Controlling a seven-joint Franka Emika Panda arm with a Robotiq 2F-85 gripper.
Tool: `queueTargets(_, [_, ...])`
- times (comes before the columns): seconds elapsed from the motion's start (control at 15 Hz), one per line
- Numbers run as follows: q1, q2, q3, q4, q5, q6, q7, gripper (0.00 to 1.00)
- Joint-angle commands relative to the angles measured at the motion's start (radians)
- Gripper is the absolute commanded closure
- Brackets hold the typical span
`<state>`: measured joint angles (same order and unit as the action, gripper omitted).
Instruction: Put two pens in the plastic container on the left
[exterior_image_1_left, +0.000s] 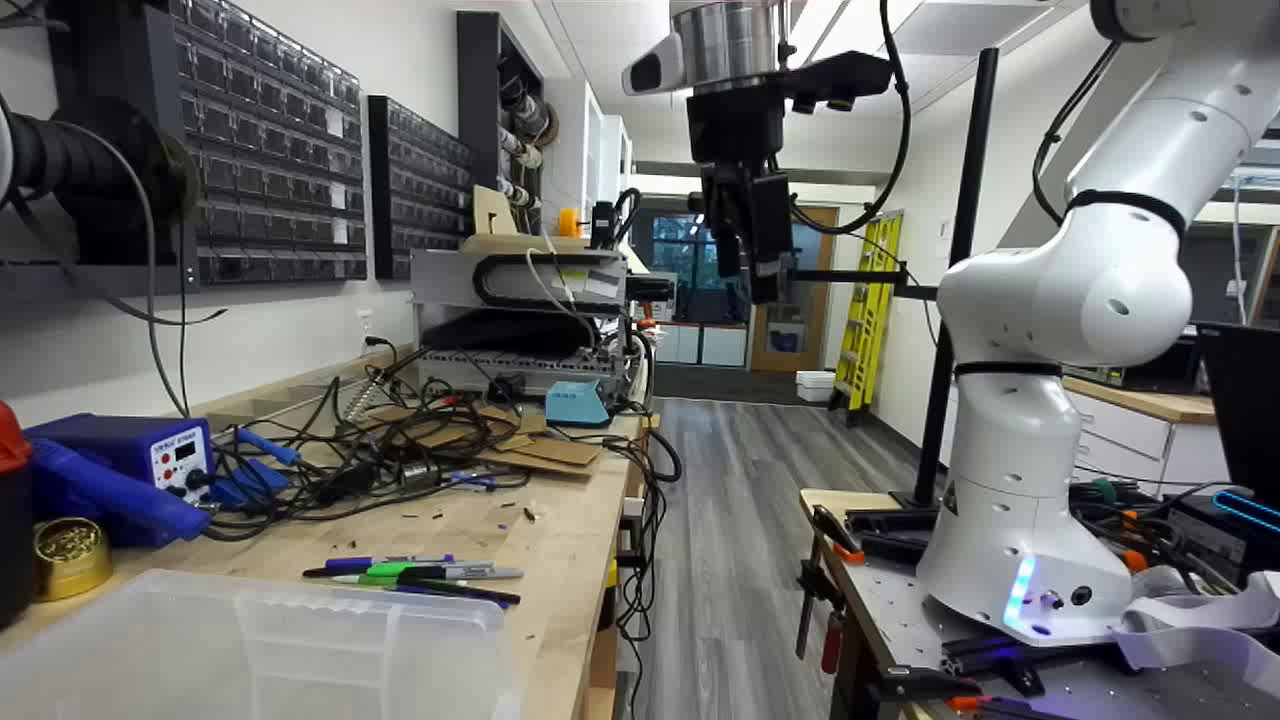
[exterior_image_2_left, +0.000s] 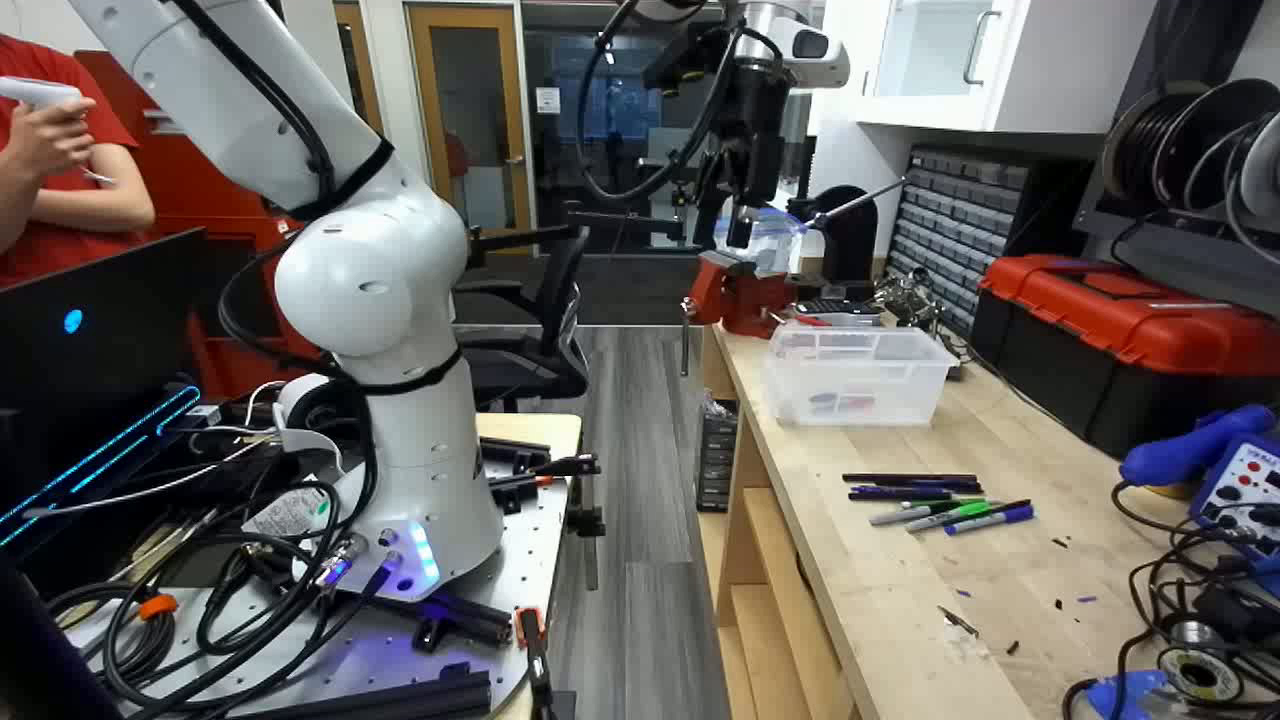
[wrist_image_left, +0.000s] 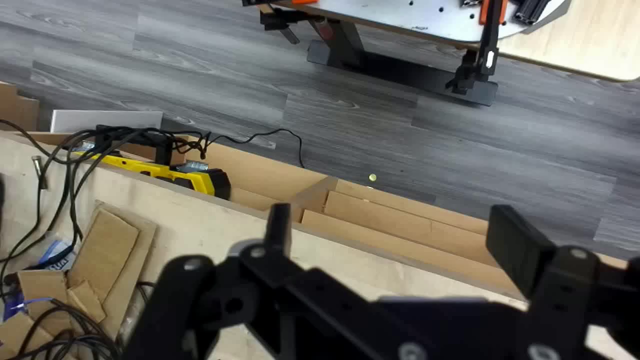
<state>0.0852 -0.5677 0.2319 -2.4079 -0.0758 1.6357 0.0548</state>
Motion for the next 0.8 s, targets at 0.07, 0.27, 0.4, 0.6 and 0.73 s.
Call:
queueTargets(0.07, [0.027,0.004,-0.022,0.002,-0.01,-0.002,0.012,0.0])
queueTargets(0.27, [0.027,0.004,-0.022,0.002,-0.01,-0.002,0.012,0.0])
queueTargets(0.4, [0.027,0.004,-0.022,0.002,-0.01,-0.002,0.012,0.0])
queueTargets(0.6, [0.032,0.036,-0.029,0.0,0.006,0.037,0.015,0.0])
queueTargets(0.73, [0.031,0.074,-0.031,0.004,0.019,0.072,0.023,0.0])
